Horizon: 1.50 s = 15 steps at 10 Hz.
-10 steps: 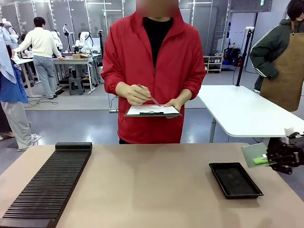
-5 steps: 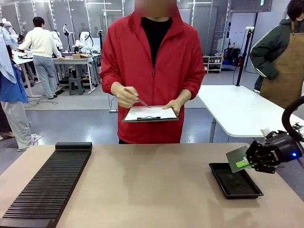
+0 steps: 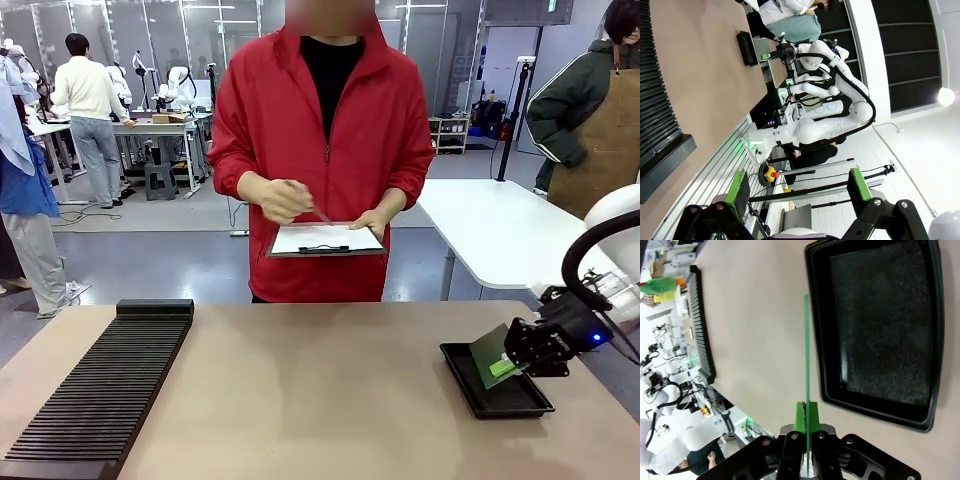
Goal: Inspect the PCB.
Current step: Place the Blank PCB in the ESD tray.
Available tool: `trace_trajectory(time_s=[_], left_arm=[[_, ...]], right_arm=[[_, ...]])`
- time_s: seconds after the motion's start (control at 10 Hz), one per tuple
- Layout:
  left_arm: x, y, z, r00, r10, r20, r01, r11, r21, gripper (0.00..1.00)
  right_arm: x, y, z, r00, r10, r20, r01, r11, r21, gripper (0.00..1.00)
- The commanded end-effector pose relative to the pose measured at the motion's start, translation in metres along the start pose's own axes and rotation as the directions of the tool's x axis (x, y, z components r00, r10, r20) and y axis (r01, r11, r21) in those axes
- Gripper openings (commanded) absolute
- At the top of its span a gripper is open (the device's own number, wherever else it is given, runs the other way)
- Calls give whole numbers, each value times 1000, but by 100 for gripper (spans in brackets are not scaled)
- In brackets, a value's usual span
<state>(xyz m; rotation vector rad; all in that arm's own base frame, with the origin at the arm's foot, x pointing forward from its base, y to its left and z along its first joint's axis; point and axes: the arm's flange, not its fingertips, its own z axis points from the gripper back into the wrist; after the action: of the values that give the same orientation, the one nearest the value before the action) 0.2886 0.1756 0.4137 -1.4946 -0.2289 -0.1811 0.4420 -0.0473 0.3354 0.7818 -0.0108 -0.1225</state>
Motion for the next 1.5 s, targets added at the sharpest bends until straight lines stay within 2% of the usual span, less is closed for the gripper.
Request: trace_trajectory(time_s=[0.0,0.6,0.7,0.8,0.9,1.0,1.1,1.2,1.3,1.4], left_arm=[[0,-3,0,1000,-9,-4,9,1000,6,100],[0,-3,0,1000,-9,-4,9,1000,6,100],[0,-3,0,1000,-9,-4,9,1000,6,100],[0,-3,0,1000,-9,-4,9,1000,6,100],[0,-3,0,1000,-9,-4,9,1000,6,100],[0,-3,0,1000,-9,-4,9,1000,6,100],[0,-3,0,1000,-9,-4,9,1000,6,100],[0,-3,0,1000,-9,-4,9,1000,6,100],[0,-3,0,1000,-9,-4,9,1000,6,100],[0,-3,0,1000,-9,-4,9,1000,6,100]], right_arm=[[11,2,-14,1000,11,7,-10,997,-75,3],[25,1,-30,999,40,8,-38,991,-132,3],[25,1,-32,999,40,10,-38,989,-144,16],[26,1,-33,999,40,14,-37,987,-155,23],[26,3,-32,999,40,23,-35,987,-155,41],[24,5,-30,999,33,38,-26,986,-166,49],[21,10,-28,998,32,55,-22,984,-177,67],[17,14,-26,997,43,67,-28,977,-211,75],[13,17,-26,995,56,77,-35,967,-251,93],[9,21,-26,993,76,92,-45,954,-297,100]])
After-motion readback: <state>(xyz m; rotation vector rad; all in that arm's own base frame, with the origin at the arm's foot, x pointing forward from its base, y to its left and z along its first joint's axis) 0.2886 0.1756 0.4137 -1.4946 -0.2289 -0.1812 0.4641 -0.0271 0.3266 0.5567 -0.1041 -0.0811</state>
